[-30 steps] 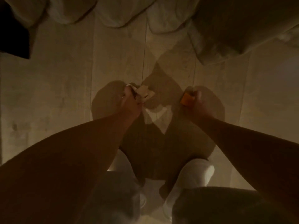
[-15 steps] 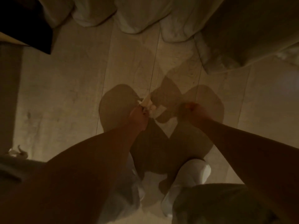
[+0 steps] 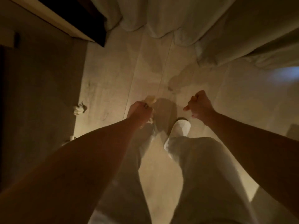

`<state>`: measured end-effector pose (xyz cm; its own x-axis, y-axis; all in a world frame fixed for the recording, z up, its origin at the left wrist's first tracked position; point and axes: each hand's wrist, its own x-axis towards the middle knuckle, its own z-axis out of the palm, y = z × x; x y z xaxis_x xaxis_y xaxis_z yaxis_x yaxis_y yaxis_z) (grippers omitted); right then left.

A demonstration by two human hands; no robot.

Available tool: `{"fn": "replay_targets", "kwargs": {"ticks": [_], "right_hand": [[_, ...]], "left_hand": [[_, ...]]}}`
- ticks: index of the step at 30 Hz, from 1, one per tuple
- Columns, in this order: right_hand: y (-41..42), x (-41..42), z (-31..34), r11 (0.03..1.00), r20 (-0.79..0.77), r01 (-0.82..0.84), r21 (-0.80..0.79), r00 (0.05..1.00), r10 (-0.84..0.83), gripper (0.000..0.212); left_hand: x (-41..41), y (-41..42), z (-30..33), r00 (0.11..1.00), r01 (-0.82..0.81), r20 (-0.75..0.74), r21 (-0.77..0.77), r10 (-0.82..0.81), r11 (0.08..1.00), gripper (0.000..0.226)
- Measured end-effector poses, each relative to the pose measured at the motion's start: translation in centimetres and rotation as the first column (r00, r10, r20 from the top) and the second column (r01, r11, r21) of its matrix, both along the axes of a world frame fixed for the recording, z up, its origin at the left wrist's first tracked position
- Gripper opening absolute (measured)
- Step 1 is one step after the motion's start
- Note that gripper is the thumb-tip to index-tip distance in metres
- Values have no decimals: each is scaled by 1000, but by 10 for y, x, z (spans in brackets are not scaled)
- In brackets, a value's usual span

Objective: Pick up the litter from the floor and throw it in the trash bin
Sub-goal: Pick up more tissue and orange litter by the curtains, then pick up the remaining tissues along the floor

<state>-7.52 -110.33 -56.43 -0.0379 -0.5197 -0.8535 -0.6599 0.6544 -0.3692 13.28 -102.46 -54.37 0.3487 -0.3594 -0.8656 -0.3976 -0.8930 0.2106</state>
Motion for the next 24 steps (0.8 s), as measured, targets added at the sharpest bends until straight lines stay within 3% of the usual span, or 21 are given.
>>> {"fn": "replay_targets", "kwargs": {"ticks": [3,5,8,10,14,18,21,24], "right_hand": [[10,3,83,996,89,10,94,996,-19,32],[16,5,128,981,121,44,189,990,-68,32],[25,6,181,989,39,-50,138,998,45,34],[33,8,206,988,38,-112,106,993,109,27],[56,19,236,965,31,-259,39,966,258,17],[92,52,260,949,97,-304,81,950,296,12],[124,89,271,928,132,-357,104,930,343,18],[161,139,267,923,181,-368,114,921,345,17]], "left_hand": [[-3,18,73,1000,-16,-23,-7,16,1000,11],[-4,30,115,993,-94,-68,0,94,996,16],[-11,47,170,937,-311,-167,5,307,950,21],[-12,64,189,918,-355,-206,-44,339,934,25],[-7,109,212,869,-459,-236,-54,435,887,35],[9,151,238,728,-674,-253,-97,637,732,31],[39,185,245,719,-682,-261,-87,644,727,21],[81,226,243,738,-665,-244,-106,629,739,30]]}}
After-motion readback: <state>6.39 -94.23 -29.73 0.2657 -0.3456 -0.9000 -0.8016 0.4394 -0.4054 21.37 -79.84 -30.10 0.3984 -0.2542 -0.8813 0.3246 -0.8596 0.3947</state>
